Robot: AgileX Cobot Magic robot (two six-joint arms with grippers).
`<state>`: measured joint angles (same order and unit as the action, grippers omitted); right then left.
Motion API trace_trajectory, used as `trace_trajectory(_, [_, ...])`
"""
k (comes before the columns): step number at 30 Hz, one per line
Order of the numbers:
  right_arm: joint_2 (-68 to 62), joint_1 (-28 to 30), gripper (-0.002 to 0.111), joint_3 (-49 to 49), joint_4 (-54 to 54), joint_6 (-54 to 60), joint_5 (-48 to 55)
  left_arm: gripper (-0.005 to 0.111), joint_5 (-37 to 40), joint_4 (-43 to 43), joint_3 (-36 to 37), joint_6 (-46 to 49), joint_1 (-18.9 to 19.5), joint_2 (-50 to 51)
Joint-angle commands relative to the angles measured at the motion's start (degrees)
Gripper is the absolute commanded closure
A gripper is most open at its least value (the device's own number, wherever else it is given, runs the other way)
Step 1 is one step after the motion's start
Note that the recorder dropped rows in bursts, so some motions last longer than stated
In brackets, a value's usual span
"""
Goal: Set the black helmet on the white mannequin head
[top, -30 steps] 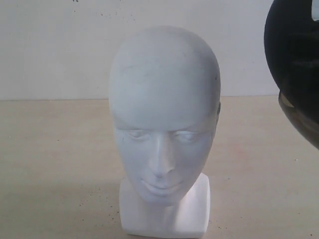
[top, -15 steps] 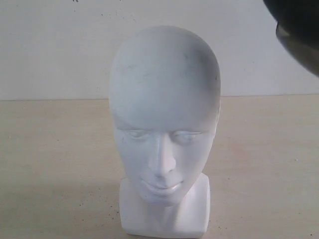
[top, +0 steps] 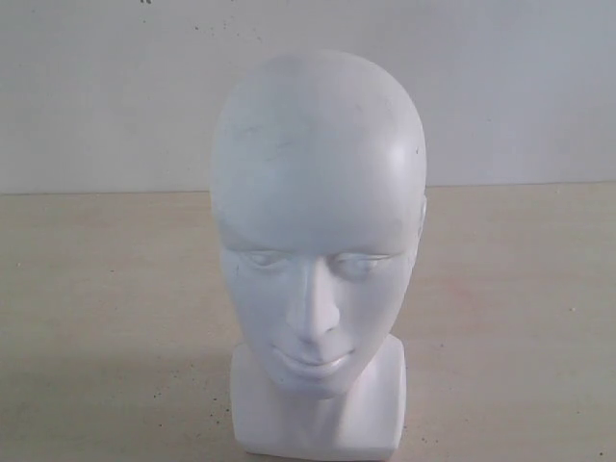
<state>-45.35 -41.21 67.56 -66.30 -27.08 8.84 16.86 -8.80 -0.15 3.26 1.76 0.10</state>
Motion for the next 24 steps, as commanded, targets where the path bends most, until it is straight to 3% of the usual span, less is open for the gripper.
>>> trace_trajectory(1, [0.73,0.06,0.108,3.06,16.98,23.38,-12.39,0.102,0.08,0.2,0.15,0.24,-0.3,-0.1])
trace_trajectory(5, [0.32,0.06,0.108,2.66,26.66,26.7,-23.17,0.102,0.08,0.2,0.15,0.24,-0.3,-0.1])
trace_trajectory(14, [-5.72,4.1,0.108,-9.22,59.45,38.57,-62.85,0.102,0.08,0.2,0.15,0.24,-0.3,-0.1])
trace_trajectory(19, [-8.58,7.07,0.108,-14.29,67.67,34.27,-70.43,0.102,0.08,0.2,0.15,0.24,-0.3,-0.1])
trace_trajectory(24, [-10.85,7.52,0.108,-17.01,72.89,22.85,-76.09,0.102,0.08,0.2,0.15,0.24,-0.3,-0.1])
